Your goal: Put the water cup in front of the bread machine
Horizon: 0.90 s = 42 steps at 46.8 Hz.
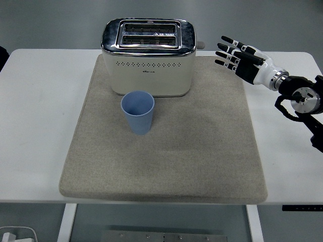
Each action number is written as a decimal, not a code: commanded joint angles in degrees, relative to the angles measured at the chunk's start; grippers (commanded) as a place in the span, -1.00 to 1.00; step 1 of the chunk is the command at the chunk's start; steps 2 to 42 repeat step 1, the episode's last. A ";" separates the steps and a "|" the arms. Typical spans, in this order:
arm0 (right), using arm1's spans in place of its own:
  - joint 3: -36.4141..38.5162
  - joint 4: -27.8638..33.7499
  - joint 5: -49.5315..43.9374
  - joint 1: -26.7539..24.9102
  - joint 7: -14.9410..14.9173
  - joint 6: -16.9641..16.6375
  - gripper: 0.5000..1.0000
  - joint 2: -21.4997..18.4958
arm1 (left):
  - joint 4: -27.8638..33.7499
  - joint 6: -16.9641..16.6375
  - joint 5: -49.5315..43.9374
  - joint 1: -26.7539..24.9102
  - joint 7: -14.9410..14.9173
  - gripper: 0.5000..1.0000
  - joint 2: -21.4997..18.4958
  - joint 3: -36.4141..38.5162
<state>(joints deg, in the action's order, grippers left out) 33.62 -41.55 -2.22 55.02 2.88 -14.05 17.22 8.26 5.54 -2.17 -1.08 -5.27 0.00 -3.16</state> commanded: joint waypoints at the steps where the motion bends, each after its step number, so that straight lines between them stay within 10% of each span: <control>1: 0.04 0.33 0.02 0.00 -0.07 -0.01 0.71 -0.08 | 0.00 0.00 -0.02 0.03 0.00 1.00 0.00 0.00; 42: 0.04 0.33 0.02 0.00 -0.07 -0.01 0.71 -0.08 | 0.00 0.00 -0.02 0.03 0.00 1.00 0.00 0.00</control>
